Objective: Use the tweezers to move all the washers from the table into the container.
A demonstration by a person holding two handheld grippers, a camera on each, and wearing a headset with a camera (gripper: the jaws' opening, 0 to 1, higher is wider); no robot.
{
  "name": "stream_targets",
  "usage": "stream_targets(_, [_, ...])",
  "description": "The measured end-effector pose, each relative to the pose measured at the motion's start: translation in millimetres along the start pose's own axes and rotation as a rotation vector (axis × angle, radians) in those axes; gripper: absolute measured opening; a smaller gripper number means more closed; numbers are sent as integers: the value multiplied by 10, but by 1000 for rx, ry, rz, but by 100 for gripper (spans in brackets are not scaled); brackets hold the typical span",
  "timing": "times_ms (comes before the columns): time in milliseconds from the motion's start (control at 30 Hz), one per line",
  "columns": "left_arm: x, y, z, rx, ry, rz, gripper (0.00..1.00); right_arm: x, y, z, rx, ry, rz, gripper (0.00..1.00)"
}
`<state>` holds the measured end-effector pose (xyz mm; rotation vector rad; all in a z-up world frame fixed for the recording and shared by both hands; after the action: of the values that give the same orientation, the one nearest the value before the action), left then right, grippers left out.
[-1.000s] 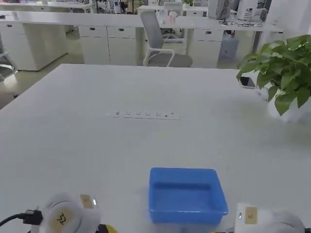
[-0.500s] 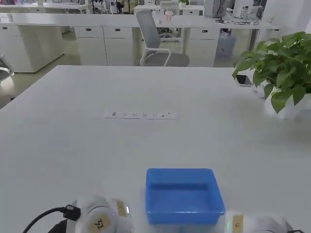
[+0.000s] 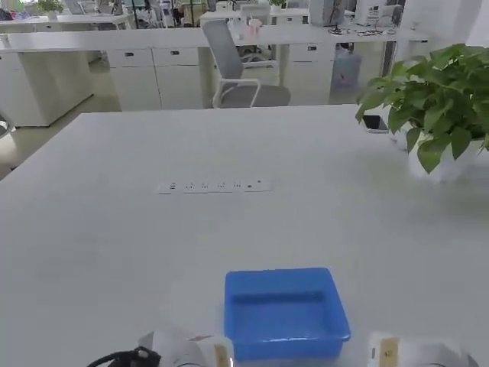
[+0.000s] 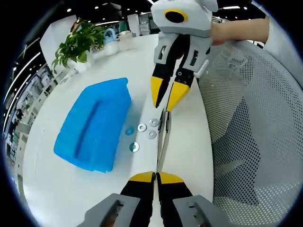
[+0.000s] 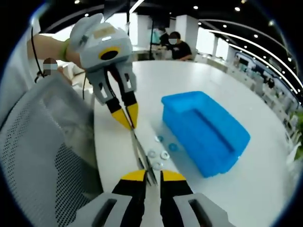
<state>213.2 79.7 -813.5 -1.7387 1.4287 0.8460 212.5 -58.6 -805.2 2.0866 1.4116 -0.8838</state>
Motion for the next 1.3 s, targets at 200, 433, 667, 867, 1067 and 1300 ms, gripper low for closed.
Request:
stream_targets(200, [-95, 28, -96, 89, 9, 3, 0, -7, -5, -13, 1, 19, -11, 13])
stream_targets(433, [-326, 9, -297, 137, 63, -39, 0, 36, -93, -40, -80, 6, -36, 13])
stream_targets(667, [-469, 146, -525, 278, 51, -100, 0, 69, -105, -77, -146, 0, -17, 13])
stream_targets(867, [-448, 272, -640, 328, 53, -108, 0, 112, -126, -102, -160, 5, -28, 14])
stream_targets(1067, [-298, 185, -402, 106, 54, -93, 0, 142, -154, -68, -180, -21, -41, 14])
stream_targets(1300, [-234, 33, -12, -101, 31, -63, 13, 124, -122, -78, -156, -6, -37, 14])
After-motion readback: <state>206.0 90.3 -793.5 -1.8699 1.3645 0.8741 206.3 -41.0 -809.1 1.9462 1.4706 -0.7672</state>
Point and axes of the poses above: the centre of the closed fingertips' face, and the gripper's own axes: x roughly forward along the fingers, y roughly to its right, z roughly out of its underside, the point moved 5 cm from there along -x, roughly backward along the fingers
